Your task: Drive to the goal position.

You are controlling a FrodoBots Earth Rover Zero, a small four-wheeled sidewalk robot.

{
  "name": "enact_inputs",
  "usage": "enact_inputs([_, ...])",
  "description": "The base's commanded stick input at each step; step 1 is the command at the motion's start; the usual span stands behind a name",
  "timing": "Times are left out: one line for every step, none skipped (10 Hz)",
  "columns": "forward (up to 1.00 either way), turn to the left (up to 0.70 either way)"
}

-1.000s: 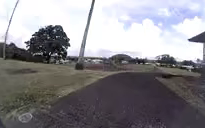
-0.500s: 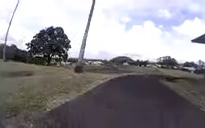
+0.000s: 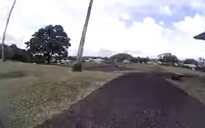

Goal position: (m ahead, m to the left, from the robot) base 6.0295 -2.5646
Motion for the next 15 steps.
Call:
enact_inputs([0.85, -0.34])
enact_inputs([0.85, -0.34])
enact_inputs([0.85, -0.34])
enact_inputs([0.85, -0.34])
enact_inputs([0.85, -0.34])
enact_inputs([0.85, -0.34])
enact_inputs([0.85, -0.34])
enact_inputs([0.85, -0.34])
enact_inputs([0.85, -0.34])
enact_inputs([0.85, -0.34])
enact_inputs([0.85, -0.34])
enact_inputs([0.85, -0.34])
enact_inputs([0.85, -0.31])
enact_inputs([0.85, -0.16])
enact_inputs([0.85, 0.0])
